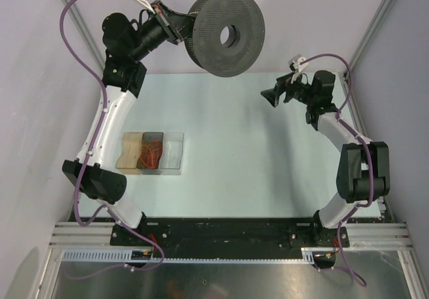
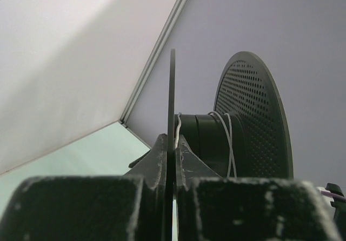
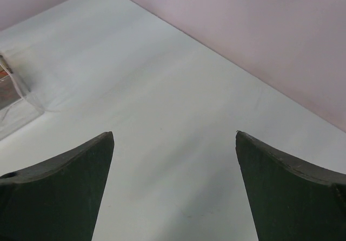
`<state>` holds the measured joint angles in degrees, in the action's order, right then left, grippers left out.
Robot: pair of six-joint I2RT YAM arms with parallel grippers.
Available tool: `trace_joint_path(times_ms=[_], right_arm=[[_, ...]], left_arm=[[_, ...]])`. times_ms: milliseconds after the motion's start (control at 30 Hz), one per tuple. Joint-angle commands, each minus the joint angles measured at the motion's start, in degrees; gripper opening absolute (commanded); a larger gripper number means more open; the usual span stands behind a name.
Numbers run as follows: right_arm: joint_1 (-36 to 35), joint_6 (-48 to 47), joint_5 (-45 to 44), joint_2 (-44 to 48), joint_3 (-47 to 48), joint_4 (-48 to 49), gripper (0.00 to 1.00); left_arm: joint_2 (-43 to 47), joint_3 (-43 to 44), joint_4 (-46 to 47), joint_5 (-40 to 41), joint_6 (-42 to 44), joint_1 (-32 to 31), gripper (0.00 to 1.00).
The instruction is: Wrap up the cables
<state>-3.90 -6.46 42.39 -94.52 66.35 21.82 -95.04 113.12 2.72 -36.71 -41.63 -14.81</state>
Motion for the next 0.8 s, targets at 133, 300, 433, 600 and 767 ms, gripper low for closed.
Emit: trace_joint_path(times_ms=[133,300,433,600,767], right_arm=[[-2.88,-5.20,7.53,2.10,-0.24,-0.57,0.99],[-4.50,-9.59,9.97,3.16,-0.24,-5.58,0.99],[-6.31,-13.11,10.26,1.95,-0.17,-4.91,0.99],[-6.88,-19.75,11.80,-0.91,-0.20,0.61,0.99],[-8.68,-29.22,12.37,-5.22,1.81,1.38,0.99]], left_arm=[[2.20,1.72,6.07,0.00,-1.36,0.33,0.00],[2.39,1.21,6.21,0.11,-1.75,0.38,0.00],[1.37,1.91,6.62,-0.30,-2.88,0.33,0.00],[0.11,3.21,6.94,-0.98,-3.41,-0.36,0.00],[-0.73,4.18,7.33,-1.11,-3.58,-1.25,0.00]])
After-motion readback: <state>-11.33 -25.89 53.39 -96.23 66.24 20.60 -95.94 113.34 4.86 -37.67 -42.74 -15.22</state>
